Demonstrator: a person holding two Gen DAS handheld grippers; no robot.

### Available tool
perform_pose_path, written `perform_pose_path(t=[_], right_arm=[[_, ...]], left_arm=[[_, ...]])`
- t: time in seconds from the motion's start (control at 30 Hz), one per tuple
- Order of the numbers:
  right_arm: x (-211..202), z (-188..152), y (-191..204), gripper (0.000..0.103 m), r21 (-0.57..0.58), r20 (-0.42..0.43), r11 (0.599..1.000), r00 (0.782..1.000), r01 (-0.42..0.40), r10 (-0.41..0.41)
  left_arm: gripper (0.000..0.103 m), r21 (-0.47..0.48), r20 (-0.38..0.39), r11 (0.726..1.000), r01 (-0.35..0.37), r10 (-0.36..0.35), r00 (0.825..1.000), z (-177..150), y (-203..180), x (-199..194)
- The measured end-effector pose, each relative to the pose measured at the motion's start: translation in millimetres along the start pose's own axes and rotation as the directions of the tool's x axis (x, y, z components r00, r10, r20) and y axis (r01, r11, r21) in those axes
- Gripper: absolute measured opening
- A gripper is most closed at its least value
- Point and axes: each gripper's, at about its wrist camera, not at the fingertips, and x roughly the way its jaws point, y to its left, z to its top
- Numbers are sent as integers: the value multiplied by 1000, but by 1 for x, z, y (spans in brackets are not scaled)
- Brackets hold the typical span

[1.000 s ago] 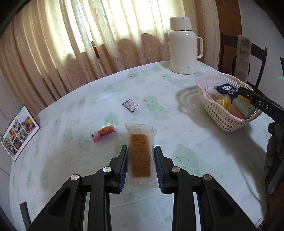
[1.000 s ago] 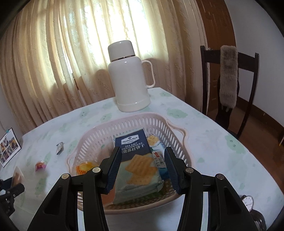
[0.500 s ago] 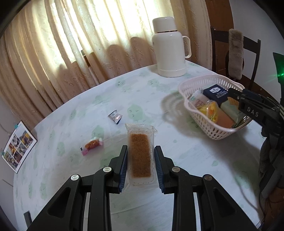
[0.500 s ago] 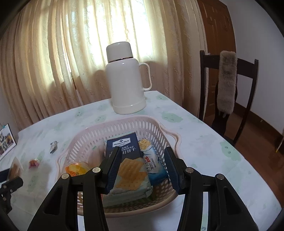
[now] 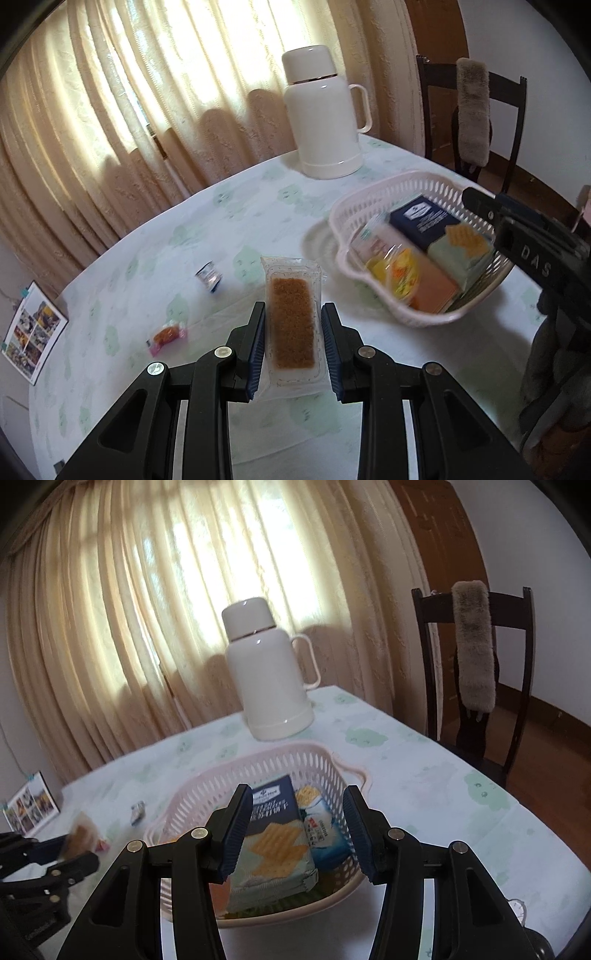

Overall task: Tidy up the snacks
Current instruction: 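Lower the orange wafer pack into the pink basket and open the left gripper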

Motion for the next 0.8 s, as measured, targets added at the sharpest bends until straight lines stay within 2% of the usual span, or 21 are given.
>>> perform_pose_path(t=[0.23, 0.4, 0.67, 0.77, 0.8], right_arm=[[-3, 2, -10, 54, 49, 13, 998, 999, 36, -37], [-4, 2, -17, 56, 77, 16, 995, 998, 57, -58], [-4, 3, -18, 56, 82, 18, 995, 998, 58, -59], [-4, 3, -19, 57, 84, 22, 995, 998, 59, -61], [-4, 3, -20, 57, 84, 21, 995, 998, 59, -61]], left_arm=[[27, -16, -3, 994, 106, -106, 994, 22, -13, 12], [27, -44, -25, 975, 219, -220, 975, 37, -21, 27], [28, -92, -13, 950, 299, -301, 954, 55, -27, 42], [42, -147, -13, 929, 341, -346, 938, 60, -21, 50], [50, -170, -10, 920, 352, -359, 933, 60, -17, 51]])
